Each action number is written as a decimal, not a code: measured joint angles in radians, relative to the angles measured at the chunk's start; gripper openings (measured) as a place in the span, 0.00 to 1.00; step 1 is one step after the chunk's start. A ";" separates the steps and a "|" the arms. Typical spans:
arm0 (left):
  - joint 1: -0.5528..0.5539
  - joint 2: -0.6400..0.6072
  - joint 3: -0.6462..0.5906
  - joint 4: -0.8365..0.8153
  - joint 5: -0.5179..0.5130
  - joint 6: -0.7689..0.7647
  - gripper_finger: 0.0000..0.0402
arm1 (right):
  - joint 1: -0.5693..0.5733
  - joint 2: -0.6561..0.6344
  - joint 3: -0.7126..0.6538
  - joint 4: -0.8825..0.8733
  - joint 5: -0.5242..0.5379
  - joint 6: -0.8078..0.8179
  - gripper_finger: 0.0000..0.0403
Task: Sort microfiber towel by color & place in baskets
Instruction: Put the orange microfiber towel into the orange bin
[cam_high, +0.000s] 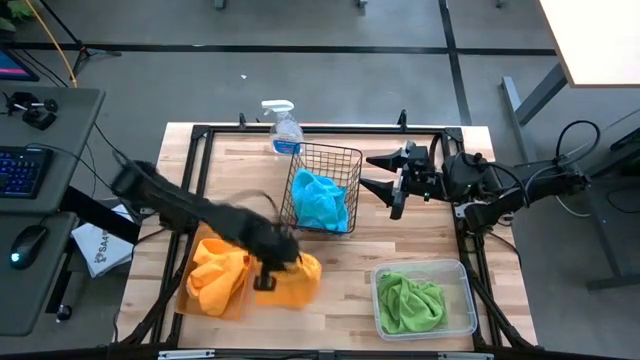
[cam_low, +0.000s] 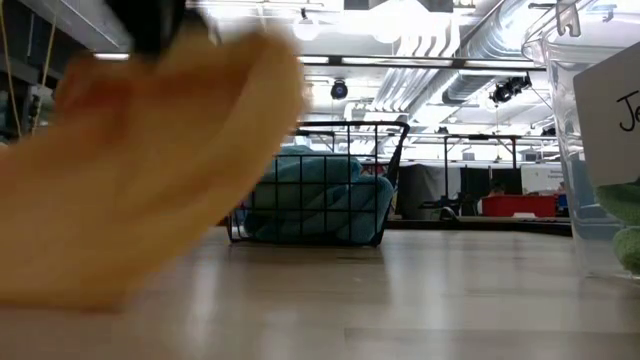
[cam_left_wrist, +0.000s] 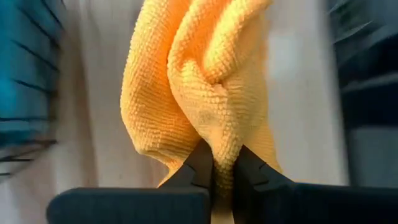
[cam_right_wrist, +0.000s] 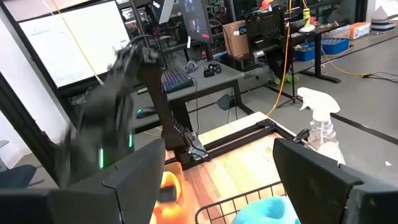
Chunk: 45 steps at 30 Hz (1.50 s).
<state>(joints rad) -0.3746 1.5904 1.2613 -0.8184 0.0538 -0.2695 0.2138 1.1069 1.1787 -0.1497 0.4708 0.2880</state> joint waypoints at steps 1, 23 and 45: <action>0.008 -0.056 0.006 -0.004 0.012 -0.001 0.02 | 0.000 0.000 0.000 -0.001 0.000 0.000 0.73; -0.292 -0.563 -0.045 -0.624 -0.191 -0.740 0.00 | 0.000 0.000 0.000 -0.056 -0.001 0.000 0.73; -0.414 -0.301 -0.567 0.071 -0.052 -1.023 0.08 | 0.000 0.000 0.000 -0.137 0.046 0.022 0.73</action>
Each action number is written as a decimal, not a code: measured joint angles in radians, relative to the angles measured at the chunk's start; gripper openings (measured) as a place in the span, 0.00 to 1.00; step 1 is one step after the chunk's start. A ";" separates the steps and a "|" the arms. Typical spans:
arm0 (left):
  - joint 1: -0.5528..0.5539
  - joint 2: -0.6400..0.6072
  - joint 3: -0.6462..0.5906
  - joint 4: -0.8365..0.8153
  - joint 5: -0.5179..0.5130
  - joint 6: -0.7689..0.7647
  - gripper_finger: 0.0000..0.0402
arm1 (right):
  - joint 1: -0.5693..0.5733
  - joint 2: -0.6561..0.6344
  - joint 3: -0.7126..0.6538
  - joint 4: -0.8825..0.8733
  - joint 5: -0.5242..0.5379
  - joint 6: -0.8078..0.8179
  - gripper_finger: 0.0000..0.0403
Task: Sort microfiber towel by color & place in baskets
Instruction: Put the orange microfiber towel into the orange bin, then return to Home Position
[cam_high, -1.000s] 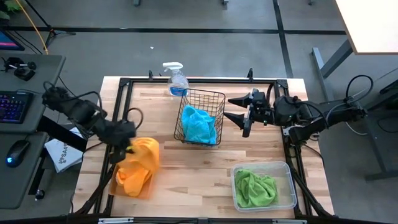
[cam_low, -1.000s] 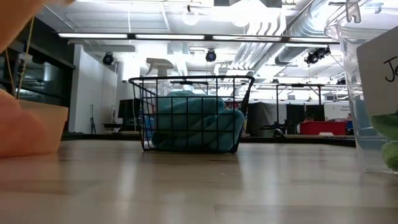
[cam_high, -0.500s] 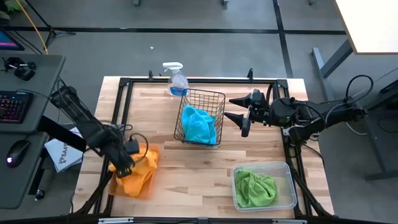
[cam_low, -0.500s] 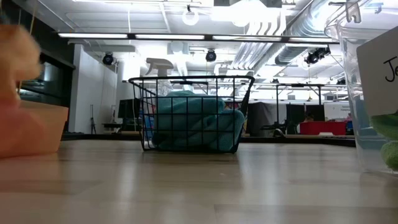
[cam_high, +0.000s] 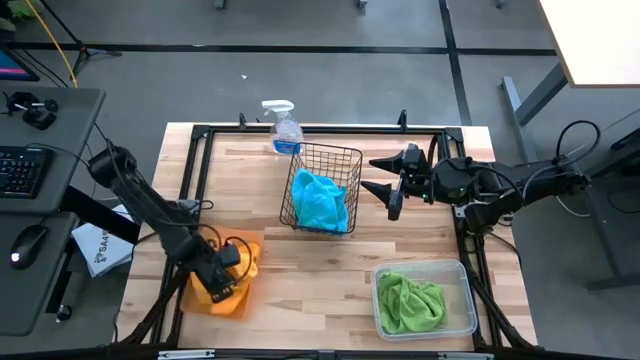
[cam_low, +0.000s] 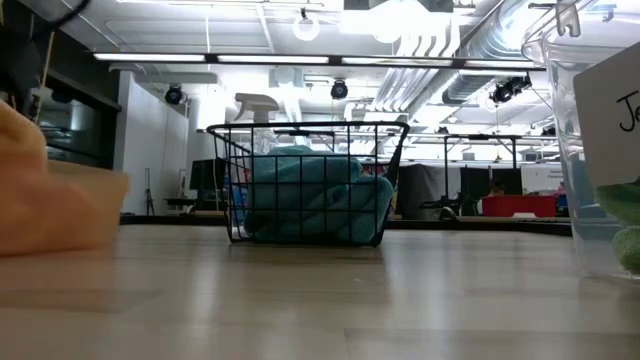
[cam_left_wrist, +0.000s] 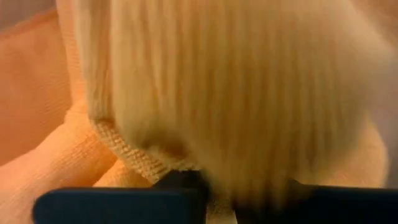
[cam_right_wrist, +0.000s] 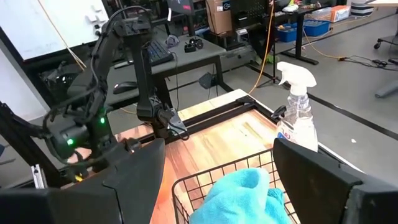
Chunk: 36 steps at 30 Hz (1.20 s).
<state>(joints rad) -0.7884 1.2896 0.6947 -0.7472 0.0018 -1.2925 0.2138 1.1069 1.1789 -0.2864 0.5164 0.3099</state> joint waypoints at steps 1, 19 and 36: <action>0.012 0.019 -0.007 0.022 0.002 0.003 0.09 | 0.000 0.000 0.000 -0.002 0.000 0.000 0.73; 0.201 -0.137 0.097 -0.133 0.340 0.179 0.56 | 0.000 0.000 0.000 -0.002 0.000 0.004 0.73; 0.548 -0.358 0.223 -0.010 -0.343 0.763 0.22 | -0.026 0.000 0.000 0.026 0.050 0.004 0.73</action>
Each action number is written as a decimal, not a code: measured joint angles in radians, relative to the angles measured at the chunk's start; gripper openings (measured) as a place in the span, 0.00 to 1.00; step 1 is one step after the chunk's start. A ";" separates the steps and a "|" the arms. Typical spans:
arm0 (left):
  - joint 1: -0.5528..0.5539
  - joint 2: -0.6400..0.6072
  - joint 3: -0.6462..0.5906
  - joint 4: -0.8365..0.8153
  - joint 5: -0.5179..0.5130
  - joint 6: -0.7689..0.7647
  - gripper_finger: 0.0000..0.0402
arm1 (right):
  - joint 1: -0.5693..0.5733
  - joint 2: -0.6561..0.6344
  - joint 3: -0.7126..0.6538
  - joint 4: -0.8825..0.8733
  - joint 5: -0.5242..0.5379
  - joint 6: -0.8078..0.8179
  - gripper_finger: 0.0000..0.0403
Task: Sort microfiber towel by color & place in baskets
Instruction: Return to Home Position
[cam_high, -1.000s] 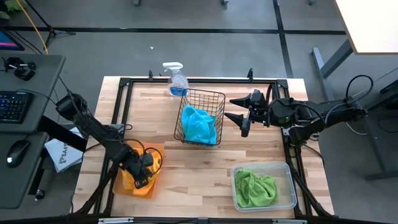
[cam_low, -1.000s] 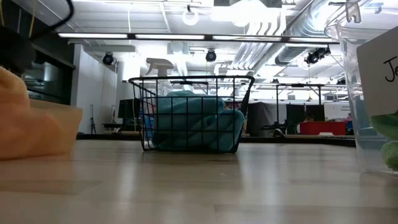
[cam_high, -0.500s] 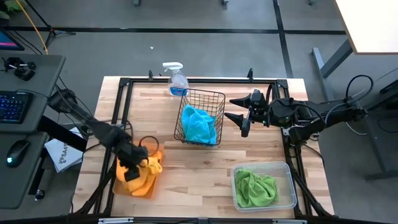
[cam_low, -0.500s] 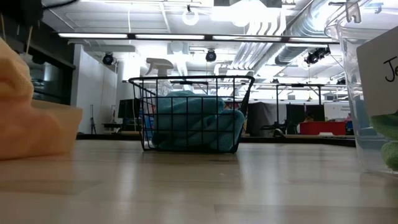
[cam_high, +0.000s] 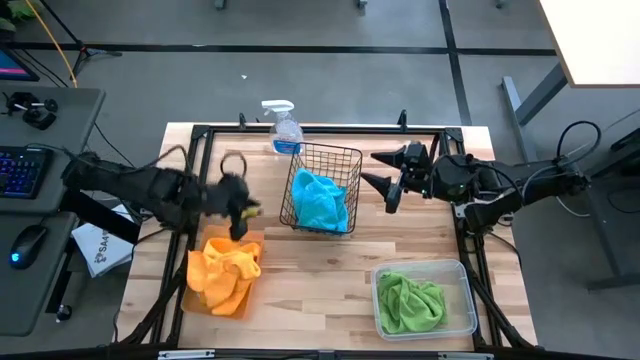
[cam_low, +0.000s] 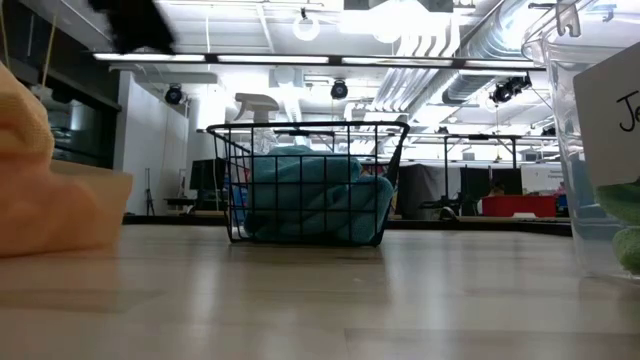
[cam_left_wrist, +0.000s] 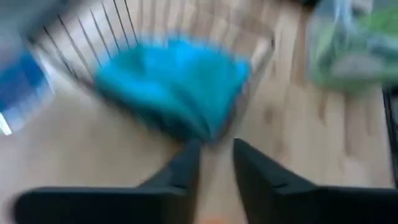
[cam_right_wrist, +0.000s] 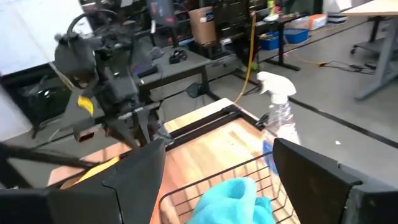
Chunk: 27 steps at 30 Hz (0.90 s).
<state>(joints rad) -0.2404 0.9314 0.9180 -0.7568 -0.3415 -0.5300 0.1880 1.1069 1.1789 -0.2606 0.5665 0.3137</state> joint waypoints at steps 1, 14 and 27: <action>0.034 -0.013 0.000 0.039 -0.003 0.069 0.15 | -0.007 0.000 0.000 0.002 0.002 0.000 0.73; 0.223 -0.418 -0.405 0.597 -0.015 0.298 0.00 | -0.038 -0.004 0.000 -0.229 -0.036 0.049 0.05; 0.259 -0.733 -0.902 1.023 -0.027 0.143 0.00 | -0.018 -0.013 -0.029 -0.474 -0.219 0.214 0.01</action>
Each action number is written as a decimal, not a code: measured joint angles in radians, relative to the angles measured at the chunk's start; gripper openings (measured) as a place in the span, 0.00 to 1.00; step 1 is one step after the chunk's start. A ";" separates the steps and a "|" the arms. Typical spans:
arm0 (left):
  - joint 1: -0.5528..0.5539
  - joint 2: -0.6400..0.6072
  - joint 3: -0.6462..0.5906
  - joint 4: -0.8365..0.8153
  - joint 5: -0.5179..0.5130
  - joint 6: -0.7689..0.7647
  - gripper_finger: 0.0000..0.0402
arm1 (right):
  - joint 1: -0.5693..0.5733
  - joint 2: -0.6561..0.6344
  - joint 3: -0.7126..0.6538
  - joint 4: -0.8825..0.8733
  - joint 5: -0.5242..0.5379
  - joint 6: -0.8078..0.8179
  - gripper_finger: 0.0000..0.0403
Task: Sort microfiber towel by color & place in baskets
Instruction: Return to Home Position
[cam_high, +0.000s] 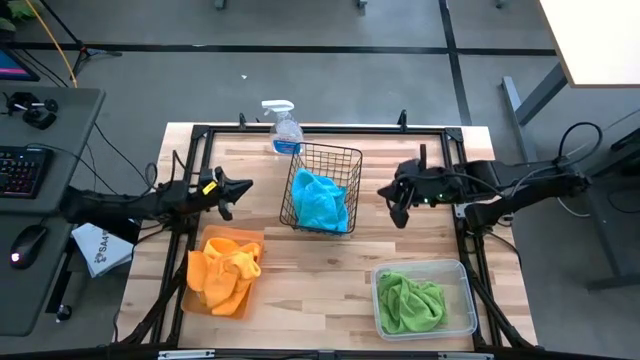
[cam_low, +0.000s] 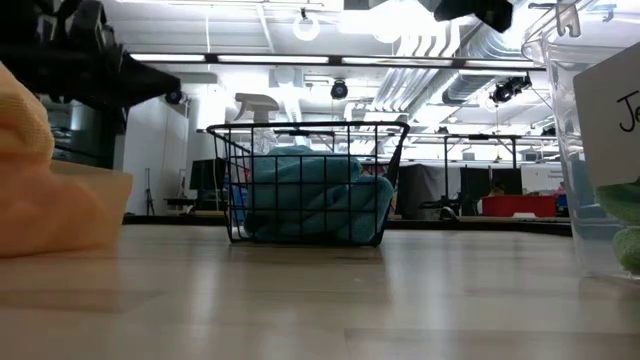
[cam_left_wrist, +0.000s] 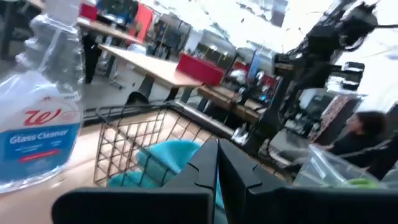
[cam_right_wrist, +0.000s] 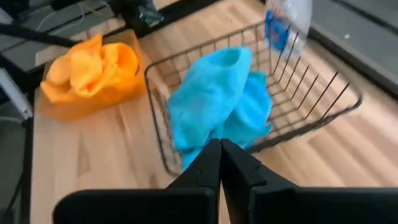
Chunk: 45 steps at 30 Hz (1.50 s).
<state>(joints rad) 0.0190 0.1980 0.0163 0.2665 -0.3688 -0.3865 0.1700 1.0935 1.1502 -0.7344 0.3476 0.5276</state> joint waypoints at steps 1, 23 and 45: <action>0.003 -0.012 -0.004 -0.016 -0.002 -0.012 0.00 | 0.013 -0.010 -0.024 0.008 -0.002 0.014 0.01; 0.007 -0.020 -0.002 -0.091 0.045 -0.134 0.00 | -0.148 -0.619 -0.867 0.983 -0.251 0.034 0.00; 0.007 -0.020 -0.001 -0.091 0.044 -0.134 0.00 | -0.115 -0.827 -1.140 1.068 -0.292 -0.111 0.00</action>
<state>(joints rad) 0.0257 0.1783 0.0151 0.1757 -0.3244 -0.5205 0.0551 0.2668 0.0101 0.3340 0.0555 0.4167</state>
